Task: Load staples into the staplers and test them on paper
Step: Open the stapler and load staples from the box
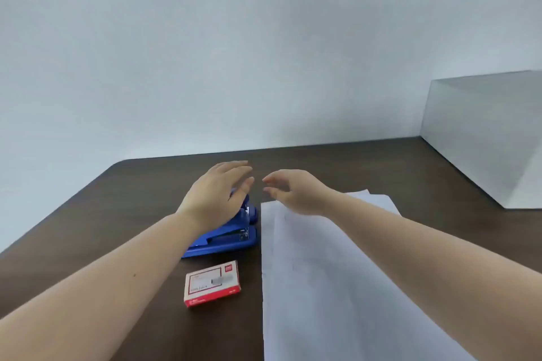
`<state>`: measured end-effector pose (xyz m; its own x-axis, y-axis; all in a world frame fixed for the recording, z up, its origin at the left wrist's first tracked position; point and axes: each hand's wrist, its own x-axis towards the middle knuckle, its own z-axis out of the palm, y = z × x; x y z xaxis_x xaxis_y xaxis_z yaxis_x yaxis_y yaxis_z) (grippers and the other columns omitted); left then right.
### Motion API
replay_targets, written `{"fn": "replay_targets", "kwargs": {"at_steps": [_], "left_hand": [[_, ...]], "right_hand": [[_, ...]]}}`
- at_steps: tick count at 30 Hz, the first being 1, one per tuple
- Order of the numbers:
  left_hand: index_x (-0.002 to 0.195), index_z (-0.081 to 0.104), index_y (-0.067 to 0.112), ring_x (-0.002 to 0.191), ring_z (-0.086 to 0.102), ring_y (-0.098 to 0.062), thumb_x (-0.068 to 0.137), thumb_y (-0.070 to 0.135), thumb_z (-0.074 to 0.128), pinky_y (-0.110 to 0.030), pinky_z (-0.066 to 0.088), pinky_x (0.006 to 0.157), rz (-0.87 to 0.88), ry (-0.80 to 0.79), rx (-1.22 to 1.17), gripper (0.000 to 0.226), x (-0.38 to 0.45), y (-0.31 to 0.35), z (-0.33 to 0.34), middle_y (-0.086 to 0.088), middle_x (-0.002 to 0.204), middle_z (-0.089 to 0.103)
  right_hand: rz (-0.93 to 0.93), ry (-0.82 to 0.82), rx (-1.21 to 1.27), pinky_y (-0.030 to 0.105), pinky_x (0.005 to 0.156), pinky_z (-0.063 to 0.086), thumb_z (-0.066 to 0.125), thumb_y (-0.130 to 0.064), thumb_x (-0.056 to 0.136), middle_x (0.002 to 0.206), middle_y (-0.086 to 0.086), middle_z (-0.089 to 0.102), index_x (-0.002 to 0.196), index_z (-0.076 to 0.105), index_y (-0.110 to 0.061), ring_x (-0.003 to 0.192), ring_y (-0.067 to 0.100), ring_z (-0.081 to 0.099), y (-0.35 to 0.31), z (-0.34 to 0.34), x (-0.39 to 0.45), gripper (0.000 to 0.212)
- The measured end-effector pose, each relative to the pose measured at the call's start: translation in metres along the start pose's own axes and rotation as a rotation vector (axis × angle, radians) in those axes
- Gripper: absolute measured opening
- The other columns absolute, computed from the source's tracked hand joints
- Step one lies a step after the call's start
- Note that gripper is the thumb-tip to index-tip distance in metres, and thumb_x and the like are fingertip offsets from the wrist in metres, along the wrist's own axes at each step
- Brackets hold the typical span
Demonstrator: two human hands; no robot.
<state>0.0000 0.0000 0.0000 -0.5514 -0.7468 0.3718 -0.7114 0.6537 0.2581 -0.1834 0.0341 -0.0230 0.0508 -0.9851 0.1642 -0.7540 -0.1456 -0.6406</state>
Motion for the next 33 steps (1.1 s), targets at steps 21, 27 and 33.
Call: {"fn": "replay_targets", "kwargs": {"at_steps": [21,27,33], "left_hand": [[0.110,0.061,0.020,0.096,0.056,-0.011,0.083,0.038,0.067,-0.025,0.041,0.082,-0.240,0.128,-0.294,0.033,-0.061,0.000,0.012,0.008,0.102,0.062],[0.102,0.057,0.021,0.092,0.057,-0.015,0.088,0.039,0.058,-0.030,0.045,0.084,-0.429,0.408,-0.867,0.023,-0.063,-0.014,-0.005,0.003,0.096,0.062],[0.083,0.047,0.018,0.069,0.052,-0.017,0.097,0.035,0.045,-0.036,0.047,0.076,-0.629,0.673,-1.388,0.021,-0.068,-0.027,-0.015,-0.001,0.074,0.053]], "right_hand": [[-0.134,-0.042,-0.292,0.034,0.075,0.042,0.063,-0.035,0.087,0.084,0.004,0.052,0.096,0.067,-0.009,0.080,0.020,0.049,-0.030,0.051,-0.041,0.028],[-0.161,0.008,-0.250,0.031,0.079,0.041,0.063,-0.035,0.086,0.094,0.004,0.059,0.105,0.067,-0.013,0.084,0.015,0.046,-0.024,0.056,-0.039,0.029],[-0.154,-0.005,-0.256,0.028,0.073,0.034,0.062,-0.035,0.087,0.090,0.002,0.055,0.102,0.065,-0.011,0.083,0.016,0.046,-0.022,0.054,-0.039,0.029]]}}
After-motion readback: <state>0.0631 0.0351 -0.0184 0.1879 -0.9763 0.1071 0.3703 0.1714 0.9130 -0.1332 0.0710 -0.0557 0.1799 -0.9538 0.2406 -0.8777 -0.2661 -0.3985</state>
